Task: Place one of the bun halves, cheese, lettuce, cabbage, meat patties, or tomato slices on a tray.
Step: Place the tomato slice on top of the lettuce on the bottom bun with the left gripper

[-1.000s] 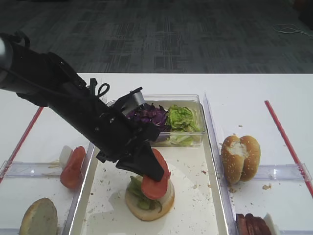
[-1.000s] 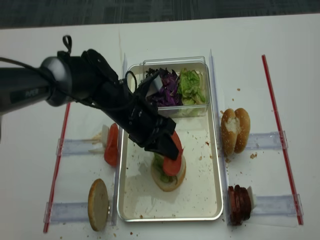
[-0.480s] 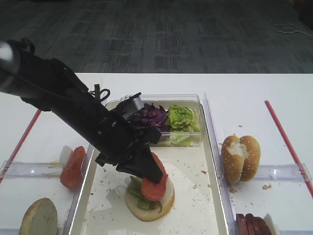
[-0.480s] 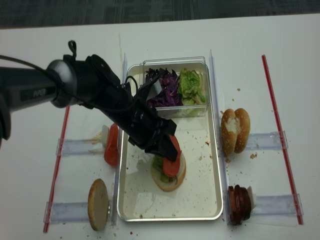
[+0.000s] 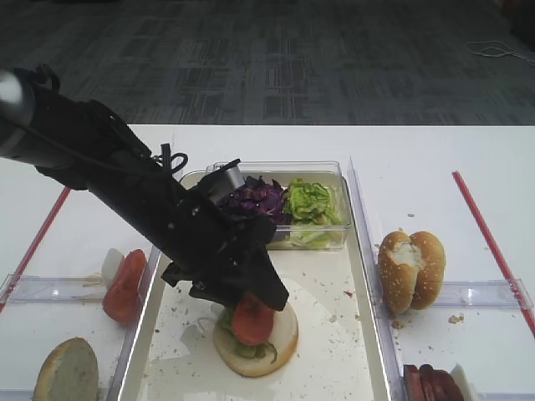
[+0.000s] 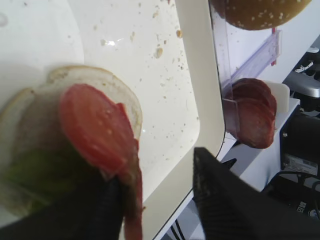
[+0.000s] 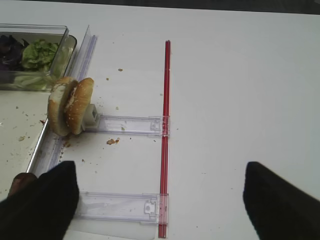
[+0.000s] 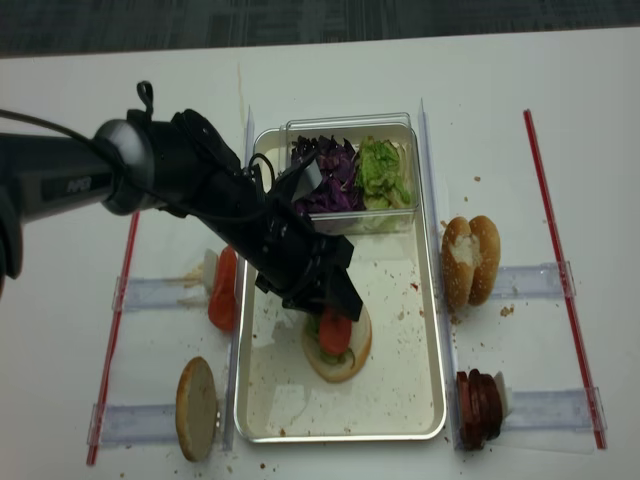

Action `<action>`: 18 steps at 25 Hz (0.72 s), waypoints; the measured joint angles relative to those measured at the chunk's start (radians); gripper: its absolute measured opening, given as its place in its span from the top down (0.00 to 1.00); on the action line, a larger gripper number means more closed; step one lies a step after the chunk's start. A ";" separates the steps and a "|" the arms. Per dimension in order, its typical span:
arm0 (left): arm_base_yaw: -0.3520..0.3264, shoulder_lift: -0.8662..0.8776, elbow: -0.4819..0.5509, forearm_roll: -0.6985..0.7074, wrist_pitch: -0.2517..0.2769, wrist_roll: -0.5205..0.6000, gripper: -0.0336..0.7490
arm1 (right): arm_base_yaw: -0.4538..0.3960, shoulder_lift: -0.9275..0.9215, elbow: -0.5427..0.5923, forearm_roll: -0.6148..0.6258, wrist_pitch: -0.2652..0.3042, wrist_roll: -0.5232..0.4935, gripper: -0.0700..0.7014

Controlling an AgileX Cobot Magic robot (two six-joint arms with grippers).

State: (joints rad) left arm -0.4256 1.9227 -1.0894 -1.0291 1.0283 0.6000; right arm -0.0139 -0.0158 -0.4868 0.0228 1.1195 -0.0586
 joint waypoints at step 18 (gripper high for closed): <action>-0.085 0.000 0.000 -0.017 -0.026 -0.018 0.47 | 0.000 0.000 0.000 0.000 0.000 0.000 0.01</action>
State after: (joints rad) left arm -0.5110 1.9227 -1.0894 -1.0460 1.0026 0.5822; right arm -0.0139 -0.0158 -0.4868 0.0228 1.1195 -0.0586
